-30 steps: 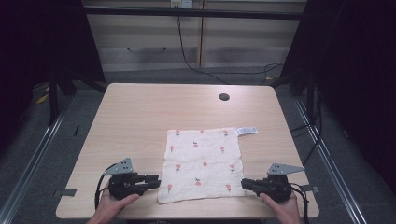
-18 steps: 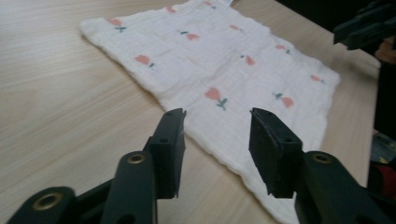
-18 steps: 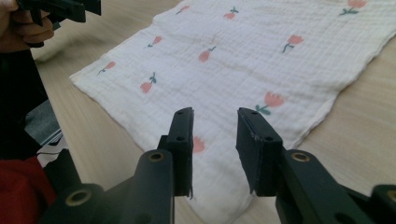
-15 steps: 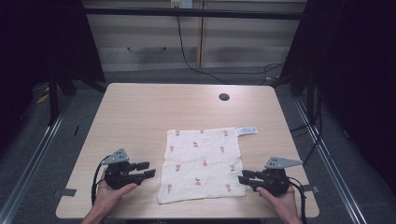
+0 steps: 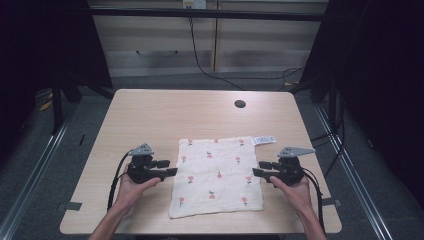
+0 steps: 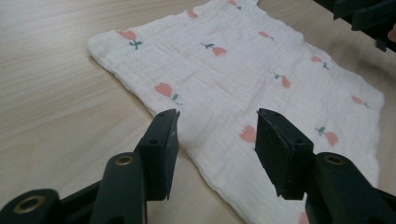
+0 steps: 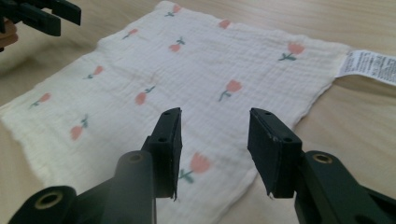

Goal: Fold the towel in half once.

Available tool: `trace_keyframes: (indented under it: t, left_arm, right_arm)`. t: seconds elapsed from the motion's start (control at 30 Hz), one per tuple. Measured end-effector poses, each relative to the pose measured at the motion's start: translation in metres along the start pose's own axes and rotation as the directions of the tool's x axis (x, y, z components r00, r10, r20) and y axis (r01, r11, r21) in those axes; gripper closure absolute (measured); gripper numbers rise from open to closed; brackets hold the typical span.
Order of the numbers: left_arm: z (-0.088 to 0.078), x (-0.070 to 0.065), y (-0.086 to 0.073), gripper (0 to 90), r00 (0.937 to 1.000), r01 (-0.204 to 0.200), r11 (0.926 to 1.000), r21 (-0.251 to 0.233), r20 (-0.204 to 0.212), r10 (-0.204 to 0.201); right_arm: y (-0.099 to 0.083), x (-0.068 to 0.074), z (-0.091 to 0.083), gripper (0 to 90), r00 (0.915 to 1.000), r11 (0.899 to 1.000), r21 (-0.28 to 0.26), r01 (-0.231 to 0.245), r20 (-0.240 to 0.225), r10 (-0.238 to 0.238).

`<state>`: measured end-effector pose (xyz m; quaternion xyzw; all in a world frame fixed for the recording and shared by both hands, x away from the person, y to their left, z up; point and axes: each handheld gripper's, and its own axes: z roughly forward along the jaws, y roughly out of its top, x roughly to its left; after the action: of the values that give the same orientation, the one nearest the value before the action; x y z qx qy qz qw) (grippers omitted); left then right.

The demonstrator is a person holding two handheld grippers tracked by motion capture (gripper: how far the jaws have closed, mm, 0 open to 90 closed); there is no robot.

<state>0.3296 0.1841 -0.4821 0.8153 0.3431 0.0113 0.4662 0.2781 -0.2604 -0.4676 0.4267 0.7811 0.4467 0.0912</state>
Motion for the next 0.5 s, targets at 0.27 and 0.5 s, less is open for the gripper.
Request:
trace_keyframes:
  t: [0.27, 0.5]
  left_arm:
    - [0.028, 0.003, 0.006, 59.1, 0.9996, -0.029, 0.9993, 0.022, -0.008, 0.029]
    - [0.045, 0.004, 0.002, 64.6, 0.9990, -0.043, 0.9965, 0.071, -0.003, 0.044]
  right_arm:
    - [-0.001, -0.024, 0.028, 57.1, 0.9991, 0.999, 0.032, -0.034, 0.024, 0.034]
    - [-0.006, -0.027, 0.039, 55.7, 0.9990, 0.997, 0.062, -0.043, 0.019, 0.042]
